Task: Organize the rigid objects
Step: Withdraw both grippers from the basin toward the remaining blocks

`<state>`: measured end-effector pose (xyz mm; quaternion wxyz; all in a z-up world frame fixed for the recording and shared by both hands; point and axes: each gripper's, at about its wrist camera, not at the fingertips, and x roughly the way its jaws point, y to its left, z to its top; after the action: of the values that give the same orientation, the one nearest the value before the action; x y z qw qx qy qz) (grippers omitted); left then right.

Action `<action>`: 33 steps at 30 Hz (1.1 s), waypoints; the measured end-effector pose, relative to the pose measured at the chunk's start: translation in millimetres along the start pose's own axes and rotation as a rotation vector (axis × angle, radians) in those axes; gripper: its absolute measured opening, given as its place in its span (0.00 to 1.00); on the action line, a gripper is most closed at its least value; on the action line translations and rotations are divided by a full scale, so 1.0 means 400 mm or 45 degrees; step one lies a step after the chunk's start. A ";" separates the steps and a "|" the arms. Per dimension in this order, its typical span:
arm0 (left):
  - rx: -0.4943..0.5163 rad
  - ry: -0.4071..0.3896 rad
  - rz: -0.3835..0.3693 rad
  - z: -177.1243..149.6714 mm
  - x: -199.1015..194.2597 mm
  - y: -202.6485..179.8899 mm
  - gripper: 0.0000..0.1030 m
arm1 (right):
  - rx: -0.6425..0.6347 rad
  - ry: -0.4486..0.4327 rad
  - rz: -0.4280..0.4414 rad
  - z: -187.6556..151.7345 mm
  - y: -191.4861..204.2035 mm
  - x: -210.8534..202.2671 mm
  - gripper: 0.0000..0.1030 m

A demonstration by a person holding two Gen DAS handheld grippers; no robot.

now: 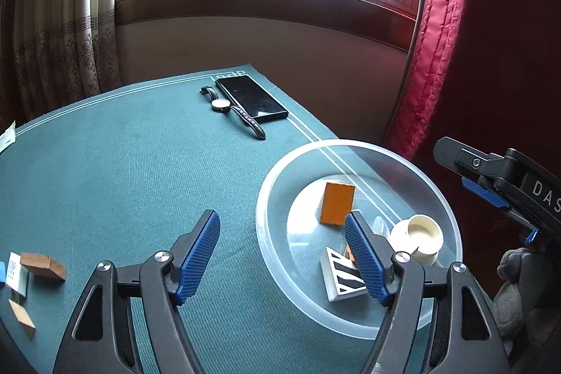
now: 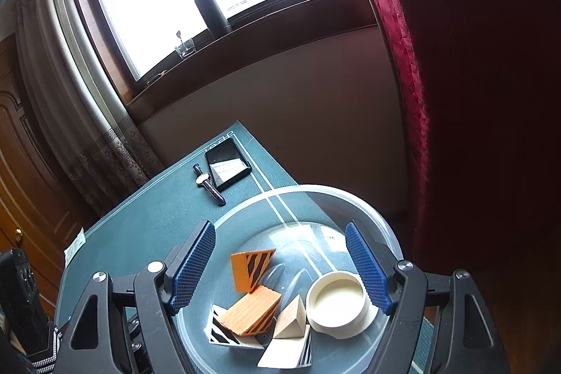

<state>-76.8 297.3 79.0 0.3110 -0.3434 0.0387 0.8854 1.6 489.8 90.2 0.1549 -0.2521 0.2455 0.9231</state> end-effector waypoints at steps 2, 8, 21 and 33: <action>0.000 -0.006 0.018 -0.002 -0.006 0.005 0.73 | -0.004 0.001 0.002 -0.001 0.003 0.000 0.78; 0.021 -0.038 0.061 -0.003 -0.031 0.008 0.75 | -0.011 0.007 0.007 -0.006 0.007 0.002 0.78; 0.068 -0.080 0.143 -0.015 -0.086 0.013 0.80 | -0.022 0.011 0.026 -0.021 0.024 0.000 0.79; 0.052 -0.089 0.226 -0.033 -0.121 0.050 0.81 | -0.051 0.031 0.047 -0.038 0.044 0.002 0.79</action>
<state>-53.1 252.1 96.4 0.2394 -0.3010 0.0761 0.9200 -0.5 467.5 84.8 0.1296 -0.2619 0.2334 0.9274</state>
